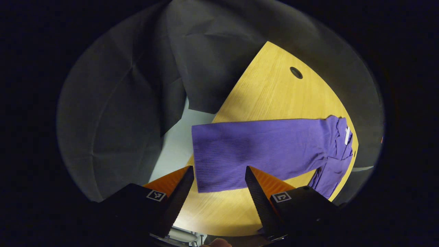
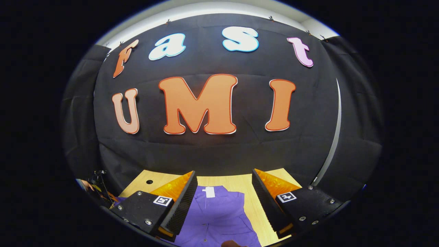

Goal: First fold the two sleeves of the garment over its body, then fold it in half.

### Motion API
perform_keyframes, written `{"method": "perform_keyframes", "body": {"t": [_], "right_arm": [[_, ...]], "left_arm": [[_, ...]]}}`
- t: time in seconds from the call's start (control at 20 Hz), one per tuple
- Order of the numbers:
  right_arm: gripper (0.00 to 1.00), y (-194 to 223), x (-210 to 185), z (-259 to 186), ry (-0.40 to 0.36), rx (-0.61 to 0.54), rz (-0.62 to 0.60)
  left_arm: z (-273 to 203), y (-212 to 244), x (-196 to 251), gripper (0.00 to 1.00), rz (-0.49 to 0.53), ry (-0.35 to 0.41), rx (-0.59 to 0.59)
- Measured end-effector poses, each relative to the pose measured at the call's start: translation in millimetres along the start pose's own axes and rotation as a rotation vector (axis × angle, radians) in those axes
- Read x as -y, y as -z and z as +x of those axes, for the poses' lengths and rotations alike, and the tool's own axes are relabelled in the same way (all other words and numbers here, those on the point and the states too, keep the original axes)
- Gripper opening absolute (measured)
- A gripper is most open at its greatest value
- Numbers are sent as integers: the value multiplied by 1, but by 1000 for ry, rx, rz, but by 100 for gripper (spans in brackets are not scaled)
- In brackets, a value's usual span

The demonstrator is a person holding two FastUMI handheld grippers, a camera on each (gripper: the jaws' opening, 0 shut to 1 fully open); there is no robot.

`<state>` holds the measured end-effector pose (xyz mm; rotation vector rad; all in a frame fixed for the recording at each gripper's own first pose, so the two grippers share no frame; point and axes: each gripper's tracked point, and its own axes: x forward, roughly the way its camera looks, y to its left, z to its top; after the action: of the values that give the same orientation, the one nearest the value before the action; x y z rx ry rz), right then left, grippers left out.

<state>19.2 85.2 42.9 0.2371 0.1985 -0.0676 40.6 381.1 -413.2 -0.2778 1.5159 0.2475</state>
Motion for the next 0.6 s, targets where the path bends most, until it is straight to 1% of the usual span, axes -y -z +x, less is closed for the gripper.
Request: {"method": "perform_keyframes", "body": {"t": [0.1, 0.15, 0.3, 0.35, 0.4, 0.45, 0.5, 0.6], "right_arm": [[95, 5, 7, 0, 29, 0, -39], [95, 5, 11, -1, 43, -6, -60], [95, 5, 12, -3, 50, -15, -83], [95, 5, 13, -3, 55, -15, -88], [100, 5, 14, -2, 53, -18, -90], [95, 6, 14, -2, 52, -23, -90], [95, 6, 16, -2, 52, -24, -90], [95, 8, 19, -2, 56, -29, -94]], "left_arm": [[9, 1, 0, 96, -18, 13, -28], [14, 1, -3, 96, -24, 5, -37], [26, 3, -5, 96, -48, -6, -65], [25, 4, -7, 95, -44, -18, -73], [25, 1, -7, 95, -38, -22, -76], [27, 1, -9, 92, -36, -46, -74], [28, 0, -12, 90, -39, -73, -84], [31, 2, -21, 70, -38, -110, -93]]}}
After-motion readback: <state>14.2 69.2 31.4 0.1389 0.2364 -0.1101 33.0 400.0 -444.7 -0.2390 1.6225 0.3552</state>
